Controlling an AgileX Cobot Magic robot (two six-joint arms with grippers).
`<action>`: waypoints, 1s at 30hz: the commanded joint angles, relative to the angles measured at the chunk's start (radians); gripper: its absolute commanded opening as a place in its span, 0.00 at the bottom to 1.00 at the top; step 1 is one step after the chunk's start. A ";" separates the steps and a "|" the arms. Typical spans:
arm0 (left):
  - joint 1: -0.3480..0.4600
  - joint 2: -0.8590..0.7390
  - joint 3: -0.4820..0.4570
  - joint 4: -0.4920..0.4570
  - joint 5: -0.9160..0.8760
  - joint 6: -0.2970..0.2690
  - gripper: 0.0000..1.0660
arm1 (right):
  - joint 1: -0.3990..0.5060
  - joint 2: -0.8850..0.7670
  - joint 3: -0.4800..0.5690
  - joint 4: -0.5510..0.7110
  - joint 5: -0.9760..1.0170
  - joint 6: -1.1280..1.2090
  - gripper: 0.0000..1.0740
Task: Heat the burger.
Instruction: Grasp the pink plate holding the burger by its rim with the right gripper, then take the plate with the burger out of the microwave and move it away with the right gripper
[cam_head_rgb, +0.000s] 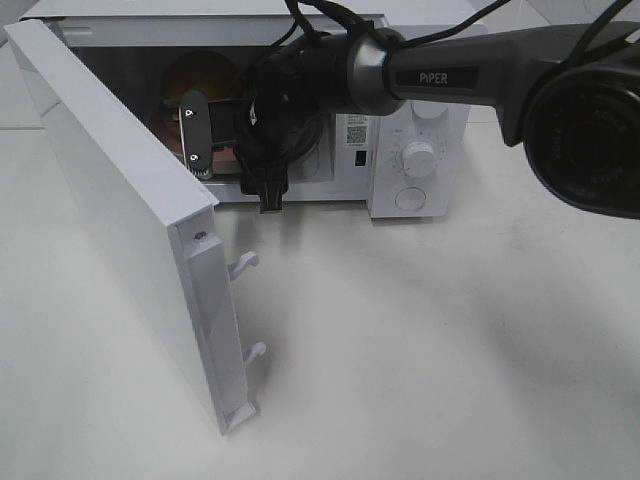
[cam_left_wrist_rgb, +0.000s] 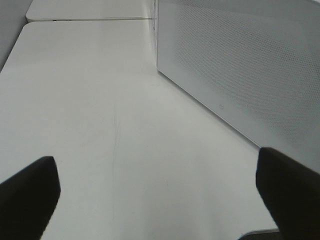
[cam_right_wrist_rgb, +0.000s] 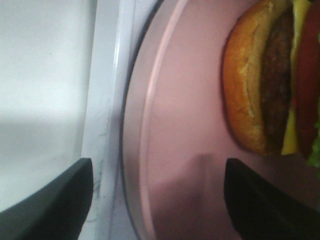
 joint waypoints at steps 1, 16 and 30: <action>0.002 -0.005 0.000 -0.003 0.001 0.003 0.94 | 0.007 0.025 -0.020 0.005 -0.006 0.012 0.68; 0.002 -0.005 0.000 -0.003 0.001 0.003 0.94 | 0.007 0.032 -0.020 0.025 -0.012 0.017 0.00; 0.002 -0.005 0.000 -0.003 0.001 0.003 0.94 | 0.029 -0.027 0.010 0.077 0.053 -0.156 0.00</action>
